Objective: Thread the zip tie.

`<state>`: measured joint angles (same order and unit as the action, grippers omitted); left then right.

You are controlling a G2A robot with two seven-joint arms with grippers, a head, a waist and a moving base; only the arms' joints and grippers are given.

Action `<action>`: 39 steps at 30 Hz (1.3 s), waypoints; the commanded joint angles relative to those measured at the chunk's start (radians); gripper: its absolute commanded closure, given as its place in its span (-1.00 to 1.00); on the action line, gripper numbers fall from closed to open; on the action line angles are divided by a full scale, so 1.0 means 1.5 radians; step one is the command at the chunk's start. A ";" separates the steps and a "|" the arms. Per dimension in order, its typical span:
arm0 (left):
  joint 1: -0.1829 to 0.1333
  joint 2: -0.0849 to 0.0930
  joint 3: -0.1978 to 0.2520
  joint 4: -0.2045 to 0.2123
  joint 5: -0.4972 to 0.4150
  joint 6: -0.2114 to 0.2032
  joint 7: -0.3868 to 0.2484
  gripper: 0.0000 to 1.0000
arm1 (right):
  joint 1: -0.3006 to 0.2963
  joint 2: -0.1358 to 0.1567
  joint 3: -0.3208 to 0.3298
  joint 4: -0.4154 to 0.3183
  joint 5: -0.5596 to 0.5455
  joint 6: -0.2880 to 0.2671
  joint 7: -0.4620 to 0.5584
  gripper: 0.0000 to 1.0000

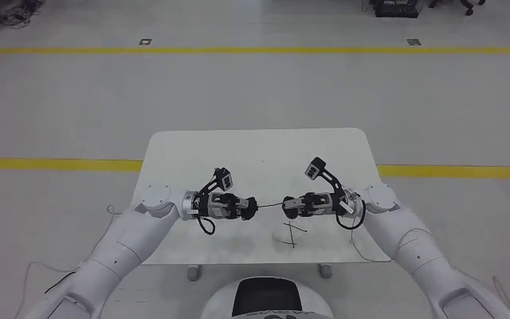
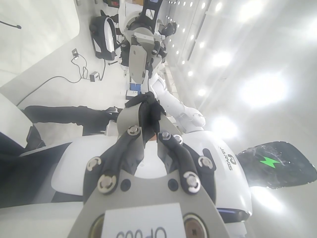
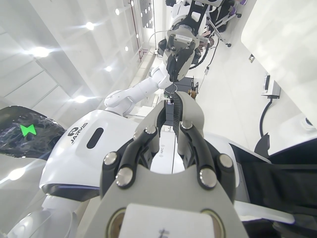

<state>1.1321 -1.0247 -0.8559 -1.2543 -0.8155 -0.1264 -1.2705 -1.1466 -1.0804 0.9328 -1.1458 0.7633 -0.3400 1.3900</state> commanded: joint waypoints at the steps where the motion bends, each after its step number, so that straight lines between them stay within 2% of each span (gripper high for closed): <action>1: 0.000 0.000 0.000 0.000 0.001 0.000 -0.002 1.00 | 0.000 0.000 0.001 0.001 0.000 0.000 0.000 0.82; 12: -0.001 0.000 0.002 -0.002 0.008 0.001 -0.007 1.00 | -0.001 -0.001 0.003 0.002 -0.001 0.000 0.000 0.72; 19: -0.001 0.000 0.001 -0.002 0.008 0.000 -0.006 1.00 | -0.002 -0.002 0.003 0.003 -0.001 0.000 0.000 0.80; 29: -0.001 0.001 0.002 -0.003 0.011 0.000 -0.008 1.00 | 0.000 -0.003 0.003 0.008 0.001 0.000 0.000 0.78; 36: -0.002 0.000 0.004 -0.002 0.012 0.001 -0.008 1.00 | -0.003 -0.004 0.004 0.011 0.001 0.000 0.000 0.84; 38: -0.002 0.000 0.005 -0.002 0.013 0.001 -0.008 1.00 | -0.002 -0.005 0.003 0.013 0.002 0.000 0.000 1.00; 39: -0.003 0.000 0.005 -0.002 0.013 0.002 -0.007 1.00 | -0.002 -0.005 0.002 0.014 0.002 0.000 0.000 1.00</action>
<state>1.1283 -1.0251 -0.8491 -1.2570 -0.7967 -0.1243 -1.2821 -1.1504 -1.0874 0.9371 -1.1262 0.7656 -0.3400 1.3900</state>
